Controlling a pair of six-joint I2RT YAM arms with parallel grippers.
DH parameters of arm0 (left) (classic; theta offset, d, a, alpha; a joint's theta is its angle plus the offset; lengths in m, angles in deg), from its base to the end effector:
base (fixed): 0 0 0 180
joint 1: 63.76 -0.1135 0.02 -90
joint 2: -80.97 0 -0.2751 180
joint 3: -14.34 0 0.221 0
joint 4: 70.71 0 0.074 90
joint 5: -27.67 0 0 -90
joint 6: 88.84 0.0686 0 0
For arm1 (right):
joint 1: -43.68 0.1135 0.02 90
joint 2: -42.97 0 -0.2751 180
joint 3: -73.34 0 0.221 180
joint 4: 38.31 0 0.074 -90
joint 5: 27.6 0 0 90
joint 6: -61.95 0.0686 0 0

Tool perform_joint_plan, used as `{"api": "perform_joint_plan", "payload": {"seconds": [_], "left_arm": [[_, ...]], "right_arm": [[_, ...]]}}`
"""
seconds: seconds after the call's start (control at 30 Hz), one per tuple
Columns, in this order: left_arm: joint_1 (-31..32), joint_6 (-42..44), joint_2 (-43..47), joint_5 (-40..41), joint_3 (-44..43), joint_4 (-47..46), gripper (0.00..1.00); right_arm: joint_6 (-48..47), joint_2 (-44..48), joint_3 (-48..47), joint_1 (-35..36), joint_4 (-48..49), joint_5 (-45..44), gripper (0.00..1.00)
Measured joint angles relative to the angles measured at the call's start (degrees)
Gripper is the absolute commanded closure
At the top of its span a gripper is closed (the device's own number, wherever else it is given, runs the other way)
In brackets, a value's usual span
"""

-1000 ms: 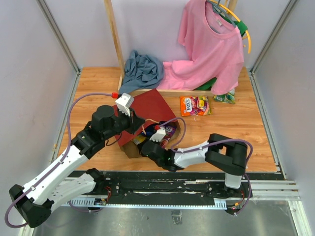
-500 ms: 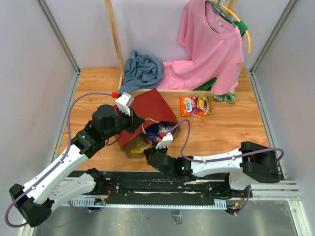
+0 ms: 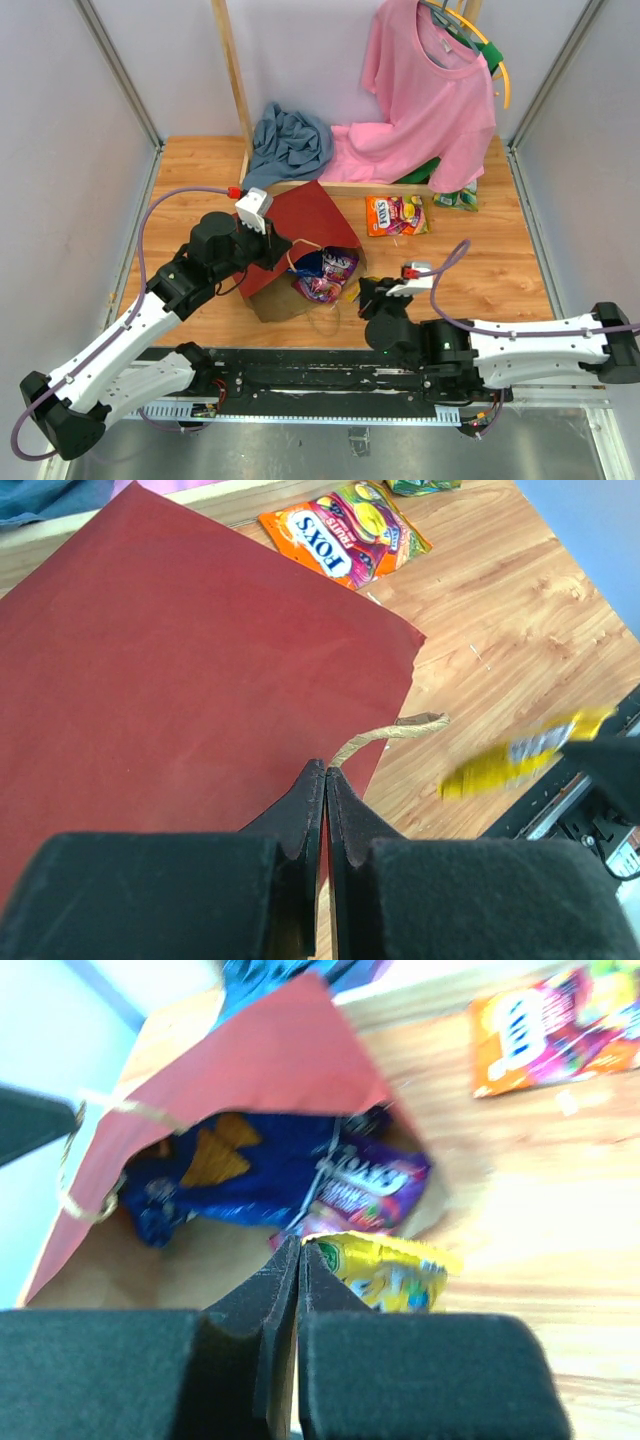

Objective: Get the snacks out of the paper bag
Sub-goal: Take out the snack from the paper bag, then place the snack at the center of the board.

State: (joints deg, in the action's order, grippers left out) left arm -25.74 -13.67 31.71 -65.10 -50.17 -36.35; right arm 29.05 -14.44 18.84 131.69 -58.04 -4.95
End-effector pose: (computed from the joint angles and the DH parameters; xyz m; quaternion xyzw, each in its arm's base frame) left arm 0.1463 -0.1186 0.3334 0.1774 0.7950 -0.2756 0.5104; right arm 0.0697 0.1829 0.2954 0.1118 0.7494 0.3019 0.5785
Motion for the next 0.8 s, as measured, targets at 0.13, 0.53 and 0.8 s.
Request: {"api": "perform_joint_plan", "payload": {"seconds": [0.13, 0.53, 0.8], "left_arm": [[0.0, 0.0, -0.22, 0.28, -0.02, 0.0, 0.94], [0.0, 0.0, -1.01, 0.72, -0.76, 0.48, 0.94], [0.0, 0.02, -1.4, 0.98, -0.76, 0.83, 0.94]], "right_arm": [[-0.85, 5.86, 0.79, -1.68, -5.68, -6.1, 0.99], [-10.97, 19.52, 3.87, -37.0, -11.15, 10.71, 0.99], [-14.6, 19.76, 0.96, -53.33, -17.03, 19.58, 0.99]]}}
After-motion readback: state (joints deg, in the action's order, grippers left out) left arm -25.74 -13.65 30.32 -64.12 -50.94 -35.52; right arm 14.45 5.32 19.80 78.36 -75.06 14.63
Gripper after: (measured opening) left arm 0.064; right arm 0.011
